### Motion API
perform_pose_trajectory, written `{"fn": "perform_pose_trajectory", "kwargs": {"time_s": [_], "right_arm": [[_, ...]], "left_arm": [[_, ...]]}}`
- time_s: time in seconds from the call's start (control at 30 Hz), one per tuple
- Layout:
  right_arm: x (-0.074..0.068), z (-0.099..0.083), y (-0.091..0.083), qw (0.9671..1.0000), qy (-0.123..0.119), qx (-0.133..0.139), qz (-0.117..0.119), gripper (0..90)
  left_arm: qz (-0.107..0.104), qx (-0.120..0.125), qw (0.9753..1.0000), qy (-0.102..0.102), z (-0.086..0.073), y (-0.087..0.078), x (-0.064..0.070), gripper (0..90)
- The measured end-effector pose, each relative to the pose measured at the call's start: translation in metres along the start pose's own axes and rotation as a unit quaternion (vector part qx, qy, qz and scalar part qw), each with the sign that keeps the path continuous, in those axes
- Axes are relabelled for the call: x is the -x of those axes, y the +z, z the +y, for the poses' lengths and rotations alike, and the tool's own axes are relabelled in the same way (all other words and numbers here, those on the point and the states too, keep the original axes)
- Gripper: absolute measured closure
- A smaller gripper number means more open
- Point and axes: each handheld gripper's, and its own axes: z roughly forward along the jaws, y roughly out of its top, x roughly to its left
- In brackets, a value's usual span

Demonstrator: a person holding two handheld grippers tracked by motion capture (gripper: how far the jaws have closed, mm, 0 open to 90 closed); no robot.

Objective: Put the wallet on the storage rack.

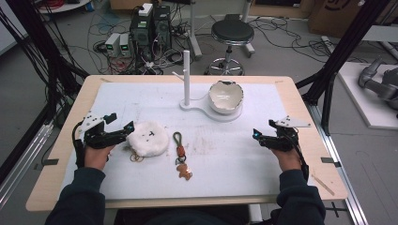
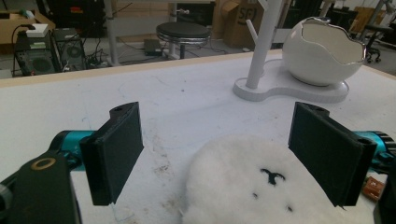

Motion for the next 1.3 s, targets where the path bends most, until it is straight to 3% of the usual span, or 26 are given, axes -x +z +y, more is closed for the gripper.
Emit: {"fn": "perform_pose_trajectory", "kwargs": {"time_s": [0.5,0.67,0.73,0.8,0.87,0.97,1.1,1.2,1.3], "right_arm": [[0.0,-0.002,-0.004,0.9999,0.015,0.005,0.004,21.4],[-0.003,-0.002,-0.005,1.0,0.008,0.0,0.004,21.6],[-0.004,-0.002,-0.004,1.0,0.005,-0.001,0.004,21.6],[-0.005,-0.002,-0.004,1.0,0.003,-0.003,0.004,21.6],[-0.006,-0.002,-0.003,1.0,0.0,-0.004,0.005,21.6],[-0.007,-0.002,-0.003,0.9999,0.001,-0.005,0.009,21.6],[-0.007,-0.002,-0.002,0.9999,0.001,-0.007,0.01,21.6],[-0.008,-0.002,-0.001,0.9999,0.001,-0.009,0.012,21.6],[-0.009,-0.002,-0.002,0.9998,-0.001,-0.009,0.015,21.6]], "left_arm": [[-0.002,-0.008,0.9999,-0.006,0.0,0.004,0.004,18.1],[-0.013,-0.013,0.9998,0.005,0.001,0.007,0.012,18.1],[-0.015,-0.019,0.9997,0.009,0.001,0.008,0.015,18.1],[-0.012,-0.04,0.9991,0.012,-0.001,0.011,0.016,18.1],[0.001,-0.073,0.9973,0.011,-0.006,0.015,0.014,18.1],[0.018,-0.122,0.9924,-0.007,-0.013,0.021,0.008,18.1],[0.032,-0.139,0.9897,-0.017,-0.018,0.03,-0.001,18.1],[0.016,-0.167,0.9854,-0.029,-0.023,0.039,-0.002,18.1],[-0.009,-0.201,0.9789,-0.037,-0.028,0.045,0.002,19.0]]}}
